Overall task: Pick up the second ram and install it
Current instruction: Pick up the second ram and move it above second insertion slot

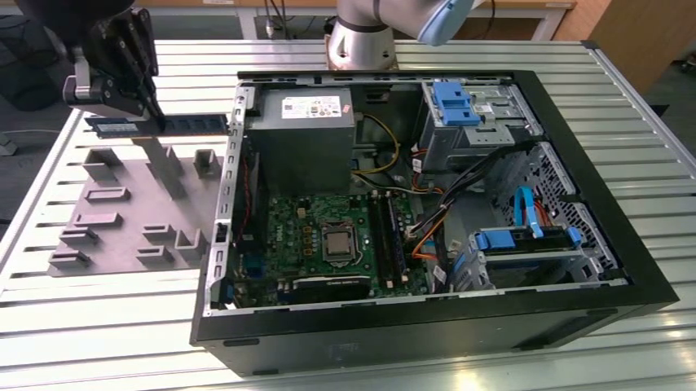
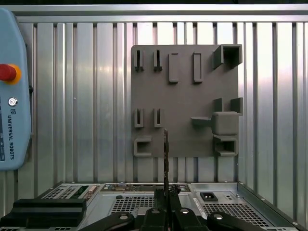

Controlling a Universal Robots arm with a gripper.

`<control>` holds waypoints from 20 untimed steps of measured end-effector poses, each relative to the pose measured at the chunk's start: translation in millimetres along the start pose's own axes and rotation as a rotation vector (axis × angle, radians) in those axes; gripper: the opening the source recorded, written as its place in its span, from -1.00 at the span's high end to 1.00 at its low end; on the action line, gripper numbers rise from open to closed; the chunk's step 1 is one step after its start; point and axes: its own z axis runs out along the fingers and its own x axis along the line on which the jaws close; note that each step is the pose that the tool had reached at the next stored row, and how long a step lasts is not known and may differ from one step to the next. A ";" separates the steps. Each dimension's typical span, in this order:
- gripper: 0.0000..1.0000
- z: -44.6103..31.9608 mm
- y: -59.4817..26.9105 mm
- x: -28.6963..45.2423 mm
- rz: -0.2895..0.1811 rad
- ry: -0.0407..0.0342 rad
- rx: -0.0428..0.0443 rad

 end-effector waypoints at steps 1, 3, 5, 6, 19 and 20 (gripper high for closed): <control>0.73 0.0 0.0 0.0 0.000 0.0000 0.0000; 0.73 0.0 -0.1 0.0 0.000 0.0001 0.0000; 0.73 0.0 -0.1 0.0 0.000 0.0000 0.0000; 0.73 0.0 -0.2 0.0 0.000 0.0000 0.0000; 0.73 0.1 -12.6 -0.3 0.000 0.0000 0.0000; 0.73 0.1 -13.5 -0.3 0.000 0.0000 0.0000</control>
